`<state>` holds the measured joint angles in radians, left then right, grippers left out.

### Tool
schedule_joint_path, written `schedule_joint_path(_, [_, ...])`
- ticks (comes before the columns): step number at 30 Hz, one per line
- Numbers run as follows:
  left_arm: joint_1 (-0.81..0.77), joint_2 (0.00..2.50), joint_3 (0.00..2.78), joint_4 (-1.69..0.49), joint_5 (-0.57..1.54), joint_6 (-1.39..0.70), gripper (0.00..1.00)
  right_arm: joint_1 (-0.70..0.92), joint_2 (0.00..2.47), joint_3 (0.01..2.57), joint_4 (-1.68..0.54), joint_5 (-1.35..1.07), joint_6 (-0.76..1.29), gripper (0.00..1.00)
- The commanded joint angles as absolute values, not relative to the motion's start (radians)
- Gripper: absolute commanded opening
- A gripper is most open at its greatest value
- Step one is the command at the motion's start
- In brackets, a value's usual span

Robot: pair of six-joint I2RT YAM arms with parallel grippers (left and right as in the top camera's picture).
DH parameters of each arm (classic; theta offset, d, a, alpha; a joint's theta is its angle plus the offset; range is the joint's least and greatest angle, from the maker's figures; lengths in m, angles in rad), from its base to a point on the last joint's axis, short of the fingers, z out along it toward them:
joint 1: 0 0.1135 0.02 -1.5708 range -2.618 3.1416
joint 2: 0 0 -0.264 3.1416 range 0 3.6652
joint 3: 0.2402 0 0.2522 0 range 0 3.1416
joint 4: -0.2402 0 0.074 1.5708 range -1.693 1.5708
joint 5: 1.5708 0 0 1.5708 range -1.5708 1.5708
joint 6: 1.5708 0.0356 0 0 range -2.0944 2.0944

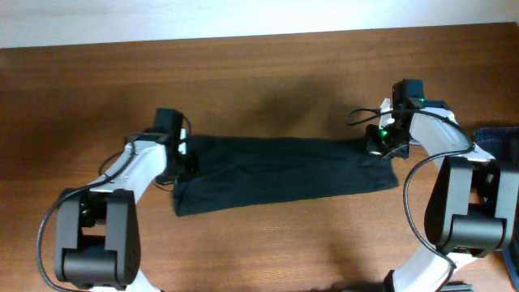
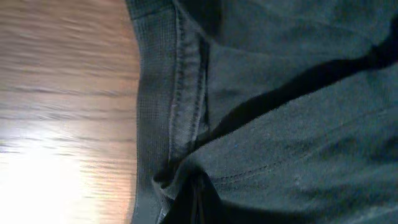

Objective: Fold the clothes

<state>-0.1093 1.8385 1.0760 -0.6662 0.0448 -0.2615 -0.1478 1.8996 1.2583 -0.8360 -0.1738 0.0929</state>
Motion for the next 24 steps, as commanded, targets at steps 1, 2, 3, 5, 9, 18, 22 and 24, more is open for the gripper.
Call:
schedule_joint_path(1, [-0.056, 1.900, 1.059, -0.664, -0.030, -0.245, 0.02, -0.142, 1.908, 1.298, -0.854, -0.161, 0.081, 0.04])
schedule_joint_path(2, [-0.055, 1.900, 1.066, -0.665, -0.030, -0.245, 0.02, -0.142, 1.908, 1.309, -0.865, -0.160, 0.081, 0.05])
schedule_joint_path(3, [-0.055, 1.900, 1.077, -0.666, -0.030, -0.233, 0.02, -0.142, 1.908, 1.327, -0.885, -0.160, 0.070, 0.06])
schedule_joint_path(5, [-0.057, 1.896, 1.108, -0.685, -0.030, -0.229, 0.03, -0.146, 1.908, 1.367, -0.929, -0.152, 0.056, 0.12])
schedule_joint_path(9, [-0.073, 1.893, 1.180, -0.744, -0.014, -0.230, 0.18, -0.146, 1.908, 1.434, -1.015, -0.115, 0.056, 0.28])
schedule_joint_path(18, [-0.102, 1.890, 1.337, -0.858, 0.009, -0.217, 0.61, -0.158, 1.908, 1.419, -1.084, -0.055, 0.060, 0.63])
schedule_joint_path(22, [-0.102, 1.890, 1.349, -0.855, 0.065, -0.184, 0.67, -0.157, 1.908, 1.381, -1.082, -0.066, 0.060, 0.63])
schedule_joint_path(24, [-0.102, 1.890, 1.350, -0.853, 0.067, -0.184, 0.67, -0.157, 1.908, 1.356, -1.064, -0.086, 0.060, 0.63])
